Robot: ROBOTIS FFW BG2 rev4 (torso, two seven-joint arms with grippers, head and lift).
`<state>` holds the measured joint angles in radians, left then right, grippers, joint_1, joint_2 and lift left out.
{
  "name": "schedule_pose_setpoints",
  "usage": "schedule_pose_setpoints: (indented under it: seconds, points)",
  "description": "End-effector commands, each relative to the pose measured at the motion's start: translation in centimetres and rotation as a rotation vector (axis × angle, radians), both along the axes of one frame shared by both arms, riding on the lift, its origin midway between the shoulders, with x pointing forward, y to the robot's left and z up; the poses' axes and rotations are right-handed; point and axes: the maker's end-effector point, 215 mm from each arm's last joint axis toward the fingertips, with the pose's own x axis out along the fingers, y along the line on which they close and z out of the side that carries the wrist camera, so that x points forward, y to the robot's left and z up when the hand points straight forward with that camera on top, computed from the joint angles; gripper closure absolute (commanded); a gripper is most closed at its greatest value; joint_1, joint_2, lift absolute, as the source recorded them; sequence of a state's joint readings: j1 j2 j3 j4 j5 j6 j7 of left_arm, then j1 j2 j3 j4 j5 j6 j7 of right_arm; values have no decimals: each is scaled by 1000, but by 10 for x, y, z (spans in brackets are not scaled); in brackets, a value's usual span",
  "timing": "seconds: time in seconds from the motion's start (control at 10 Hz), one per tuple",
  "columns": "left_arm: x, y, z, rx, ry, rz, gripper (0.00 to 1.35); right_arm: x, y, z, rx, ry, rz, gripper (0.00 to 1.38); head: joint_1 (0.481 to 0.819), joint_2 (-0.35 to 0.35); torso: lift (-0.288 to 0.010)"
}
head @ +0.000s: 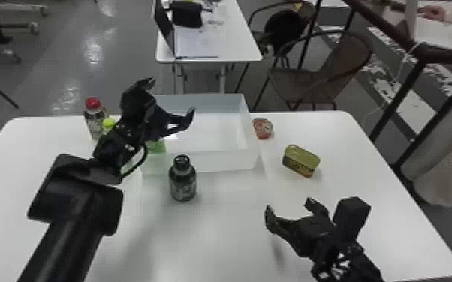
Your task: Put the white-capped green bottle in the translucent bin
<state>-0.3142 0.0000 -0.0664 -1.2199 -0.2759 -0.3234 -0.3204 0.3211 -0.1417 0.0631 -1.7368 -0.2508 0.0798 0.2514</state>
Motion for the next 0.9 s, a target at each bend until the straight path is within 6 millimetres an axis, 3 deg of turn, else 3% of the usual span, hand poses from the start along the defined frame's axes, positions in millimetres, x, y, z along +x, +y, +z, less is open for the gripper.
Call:
schedule_pose_setpoints:
  seconds: [0.0, 0.3, 0.5, 0.8]
  points:
    - [-37, 41, -7, -111, -5, 104, 96, -2, -4, 3, -4, -4, -5, 56, 695, -75, -91]
    - [-119, 103, -49, -262, 28, 298, 98, -7, -17, 9, -18, -16, -21, 56, 695, -14, -91]
    - [-177, 141, -100, -290, 98, 440, 91, -9, -23, 10, -23, -16, -39, 56, 695, 28, -91]
    - [-228, 167, -151, -275, 194, 520, 98, -14, -28, 9, -24, -9, -52, 56, 695, 71, -91]
